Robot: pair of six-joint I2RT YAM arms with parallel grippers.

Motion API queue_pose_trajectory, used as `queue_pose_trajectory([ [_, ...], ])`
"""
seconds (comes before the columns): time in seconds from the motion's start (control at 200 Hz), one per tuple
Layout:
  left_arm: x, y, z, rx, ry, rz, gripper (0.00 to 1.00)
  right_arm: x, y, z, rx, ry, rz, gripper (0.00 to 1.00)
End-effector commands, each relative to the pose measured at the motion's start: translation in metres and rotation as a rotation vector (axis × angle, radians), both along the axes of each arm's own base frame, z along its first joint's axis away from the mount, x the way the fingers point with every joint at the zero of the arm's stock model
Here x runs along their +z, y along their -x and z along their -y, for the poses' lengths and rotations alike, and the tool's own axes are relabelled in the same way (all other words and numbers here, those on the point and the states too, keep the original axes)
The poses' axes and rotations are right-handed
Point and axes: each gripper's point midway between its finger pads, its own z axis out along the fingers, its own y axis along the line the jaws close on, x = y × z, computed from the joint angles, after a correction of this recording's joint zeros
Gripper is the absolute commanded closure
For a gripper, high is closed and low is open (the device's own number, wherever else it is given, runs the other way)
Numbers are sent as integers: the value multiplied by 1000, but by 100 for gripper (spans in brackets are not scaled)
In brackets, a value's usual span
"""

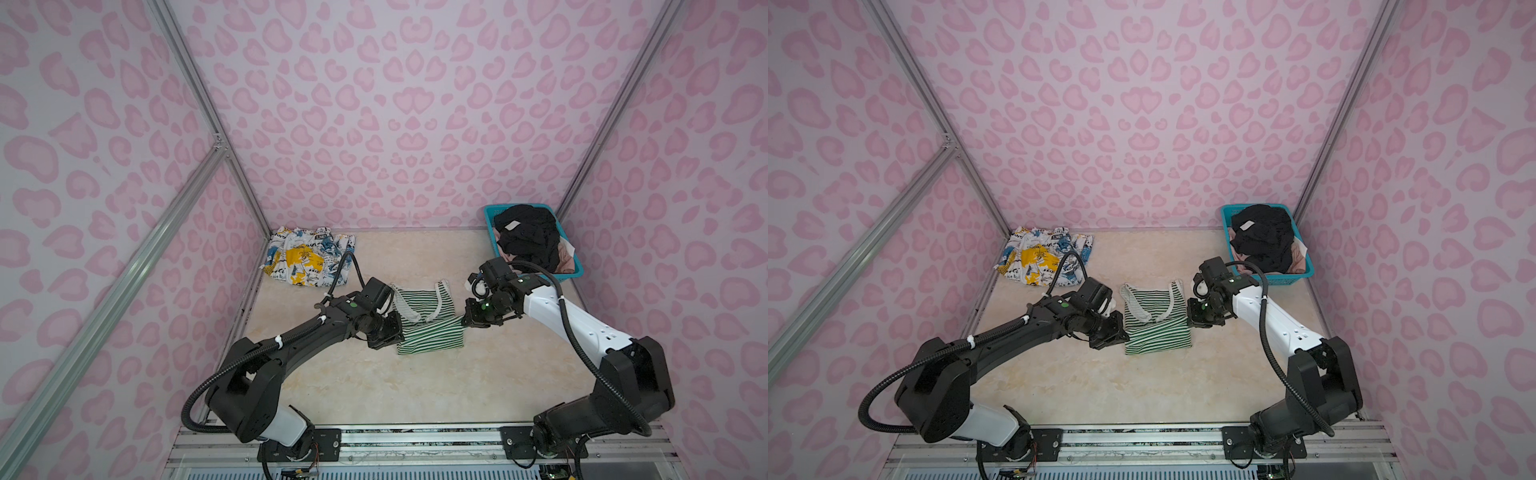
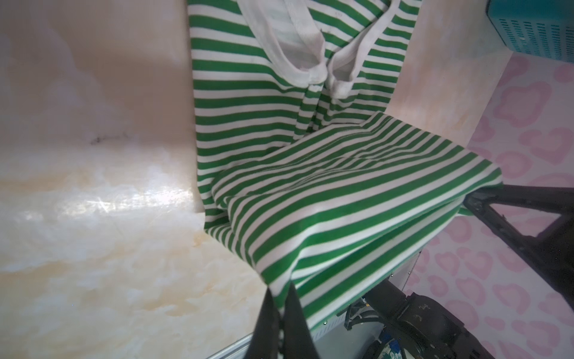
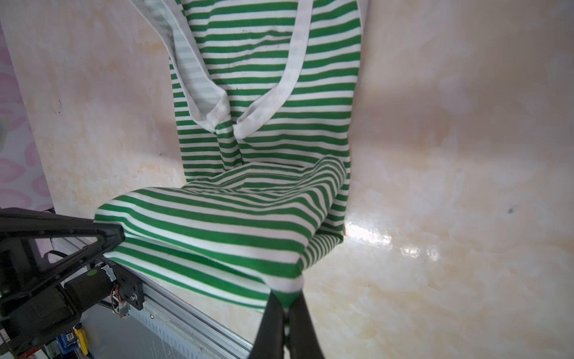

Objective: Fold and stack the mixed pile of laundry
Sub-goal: 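Carry the hem with both grippers over onto the shirt's far half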

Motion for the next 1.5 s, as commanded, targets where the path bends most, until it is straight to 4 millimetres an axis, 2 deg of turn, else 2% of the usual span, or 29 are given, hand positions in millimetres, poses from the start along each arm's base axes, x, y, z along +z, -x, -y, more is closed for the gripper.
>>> queue_pose_trajectory([
  [0.0,-3,-9,0,-19,8,-13,98,-6,-16,1,5,13,14,100],
  [0.235,0,-38,0,-11,45,-20,98,-18,-45,-6,-9,-13,-14,100],
  [0.355,4,-49,-3,4,76,-27,98,-16,-54,-10,-4,-25,-22,100],
  [0.66,25,-65,-3,-5,132,-5,98,10,-71,-9,-16,-29,20,100],
  [0.825,43,-71,0,-12,162,21,98,22,-71,-9,-20,-38,41,100],
  [0.95,46,-64,-2,-13,169,18,98,23,-60,-4,-25,-35,41,100],
  [1.075,43,-47,-9,-14,164,8,98,19,-39,2,-25,-30,24,100],
  [1.185,37,-24,-14,-34,157,-4,98,14,-11,7,-18,-16,14,100],
  [1.36,17,25,-18,-65,123,-42,98,-7,43,10,-9,11,-39,100],
  [1.495,12,59,-17,-63,95,-47,98,-7,75,10,-1,32,-46,100],
])
